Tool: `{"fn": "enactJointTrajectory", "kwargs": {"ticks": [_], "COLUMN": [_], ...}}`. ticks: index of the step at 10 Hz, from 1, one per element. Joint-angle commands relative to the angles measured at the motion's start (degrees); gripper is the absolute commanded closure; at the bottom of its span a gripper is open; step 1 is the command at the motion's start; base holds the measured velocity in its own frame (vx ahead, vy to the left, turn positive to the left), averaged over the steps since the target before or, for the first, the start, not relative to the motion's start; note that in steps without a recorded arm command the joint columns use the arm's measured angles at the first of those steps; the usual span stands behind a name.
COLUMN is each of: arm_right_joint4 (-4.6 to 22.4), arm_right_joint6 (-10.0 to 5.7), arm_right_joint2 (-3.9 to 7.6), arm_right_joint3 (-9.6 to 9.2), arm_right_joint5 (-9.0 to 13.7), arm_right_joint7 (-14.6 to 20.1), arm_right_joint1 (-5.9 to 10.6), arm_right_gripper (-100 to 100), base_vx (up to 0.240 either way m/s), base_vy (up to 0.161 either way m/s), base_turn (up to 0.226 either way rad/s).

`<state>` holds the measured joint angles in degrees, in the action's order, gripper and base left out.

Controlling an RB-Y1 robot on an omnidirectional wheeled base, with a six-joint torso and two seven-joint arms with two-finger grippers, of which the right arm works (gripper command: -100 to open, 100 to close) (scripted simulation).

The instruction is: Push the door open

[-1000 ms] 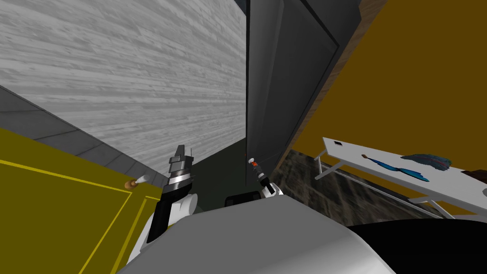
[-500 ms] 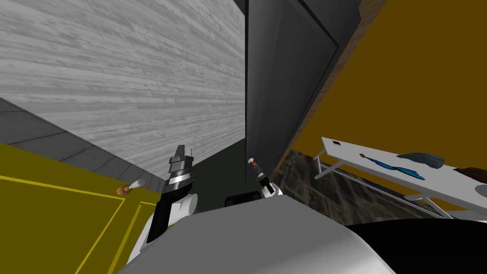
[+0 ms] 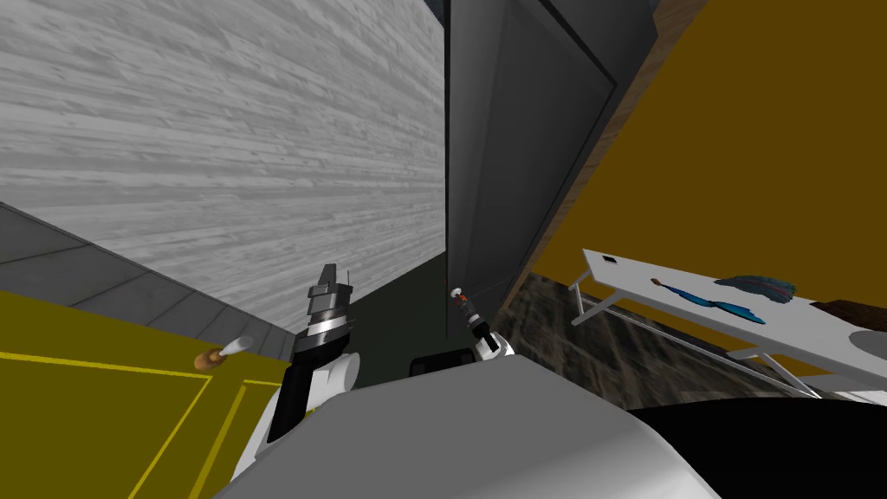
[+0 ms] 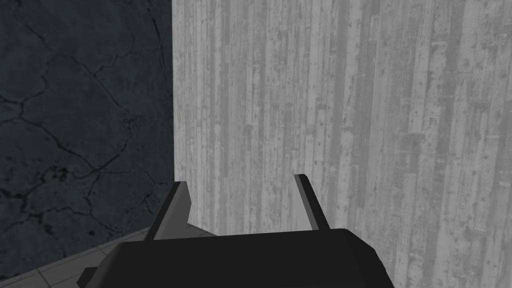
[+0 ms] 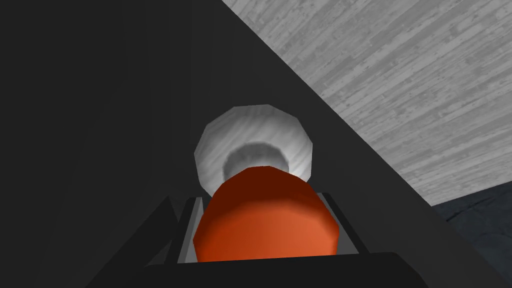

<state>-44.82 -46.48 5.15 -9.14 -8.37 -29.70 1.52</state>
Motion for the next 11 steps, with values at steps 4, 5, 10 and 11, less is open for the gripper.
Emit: {"fn": "enactJointTrajectory", "kwargs": {"ticks": [4, 5, 10, 11], "arm_right_joint4": [0.5, 0.7, 1.4, 1.4], "arm_right_joint6": [0.01, -0.02, -0.09, -0.09], "arm_right_joint2": [0.34, 0.38, 0.46, 0.46], "arm_right_joint3": [-0.76, -1.22, -2.65, -2.65], "arm_right_joint5": [2.2, 3.0, 5.6, 5.6], "arm_right_joint7": [6.3, 8.5, 15.7, 15.9], "arm_right_joint1": [0.8, 1.03, 1.78, 1.78], "arm_right_gripper": [100, 100, 100, 100], "base_vx": [0.048, 0.046, 0.049, 0.044], "base_vy": [0.022, 0.014, 0.024, 0.022], "base_turn": [-0.045, -0.042, -0.05, -0.023]}}
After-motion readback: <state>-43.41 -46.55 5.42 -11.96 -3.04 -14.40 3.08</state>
